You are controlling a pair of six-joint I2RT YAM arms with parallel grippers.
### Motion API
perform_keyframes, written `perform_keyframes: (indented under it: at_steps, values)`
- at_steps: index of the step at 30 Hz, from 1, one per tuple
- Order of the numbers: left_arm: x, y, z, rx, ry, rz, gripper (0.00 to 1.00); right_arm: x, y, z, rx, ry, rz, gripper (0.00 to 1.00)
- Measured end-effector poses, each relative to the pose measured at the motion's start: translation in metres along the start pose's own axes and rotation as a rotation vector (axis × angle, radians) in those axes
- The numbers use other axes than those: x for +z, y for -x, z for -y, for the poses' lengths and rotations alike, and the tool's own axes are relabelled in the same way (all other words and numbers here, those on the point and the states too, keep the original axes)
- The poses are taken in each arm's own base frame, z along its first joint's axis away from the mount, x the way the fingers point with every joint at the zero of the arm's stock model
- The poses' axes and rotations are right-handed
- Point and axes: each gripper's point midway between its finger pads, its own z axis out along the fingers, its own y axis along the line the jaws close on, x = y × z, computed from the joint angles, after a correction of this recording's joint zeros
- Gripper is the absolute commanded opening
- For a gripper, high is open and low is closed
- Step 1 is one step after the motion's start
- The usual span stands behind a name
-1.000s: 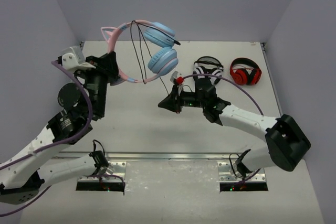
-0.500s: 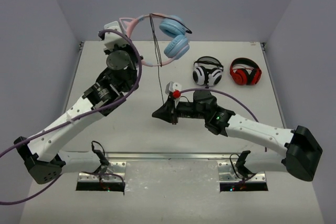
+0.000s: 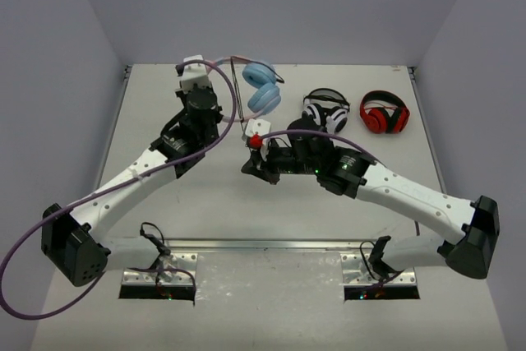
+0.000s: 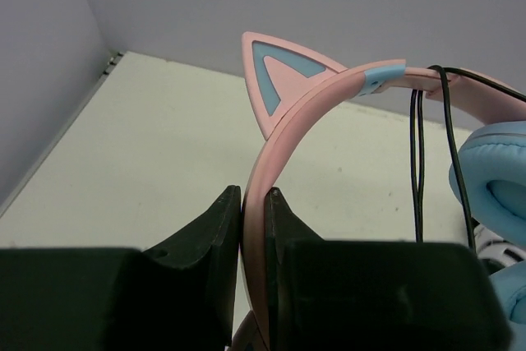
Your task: Wrap the headphones
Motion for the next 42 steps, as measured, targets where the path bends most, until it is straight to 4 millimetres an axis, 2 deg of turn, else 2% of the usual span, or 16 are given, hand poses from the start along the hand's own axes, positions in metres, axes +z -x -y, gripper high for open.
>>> perform_keyframes:
  at_steps: [4, 7, 9, 11, 15, 20, 23, 25, 29, 32, 36, 42]
  values:
    - [-0.009, -0.065, -0.007, 0.073, -0.082, -0.076, 0.0, 0.002, 0.002, 0.014, -0.091, -0.028, -0.12, 0.03]
    - [-0.028, -0.108, -0.019, 0.093, -0.172, -0.123, 0.0, -0.003, -0.01, 0.022, -0.171, -0.033, -0.233, 0.03]
    - [-0.041, -0.129, -0.024, 0.094, -0.242, -0.144, 0.0, -0.007, -0.018, 0.028, -0.223, -0.039, -0.296, 0.03]
    - [-0.052, -0.143, -0.02, 0.087, -0.323, -0.164, 0.0, -0.009, -0.026, 0.033, -0.27, -0.041, -0.342, 0.03]
    - [-0.072, -0.162, 0.003, 0.062, -0.519, -0.197, 0.0, -0.012, -0.038, 0.042, -0.353, -0.052, -0.392, 0.03]
    - [-0.098, -0.187, 0.019, 0.075, -0.695, -0.263, 0.0, -0.013, -0.047, 0.069, -0.429, -0.152, -0.439, 0.13]
    - [-0.108, -0.196, 0.023, 0.096, -0.733, -0.298, 0.0, -0.014, -0.049, 0.093, -0.447, -0.227, -0.465, 0.13]
    - [-0.112, -0.2, 0.024, 0.105, -0.742, -0.313, 0.0, -0.017, -0.055, 0.115, -0.441, -0.281, -0.503, 0.12]
    - [-0.116, -0.207, 0.022, 0.113, -0.743, -0.346, 0.0, -0.023, -0.072, 0.145, -0.416, -0.336, -0.568, 0.13]
    - [-0.118, -0.205, 0.023, 0.105, -0.739, -0.366, 0.0, -0.025, -0.084, 0.158, -0.398, -0.353, -0.603, 0.22]
    - [-0.119, -0.194, 0.024, 0.109, -0.727, -0.395, 0.0, -0.028, -0.091, 0.168, -0.384, -0.371, -0.626, 0.22]
    - [-0.119, -0.166, 0.03, 0.101, -0.725, -0.388, 0.01, -0.033, -0.093, 0.184, -0.349, -0.405, -0.601, 0.25]
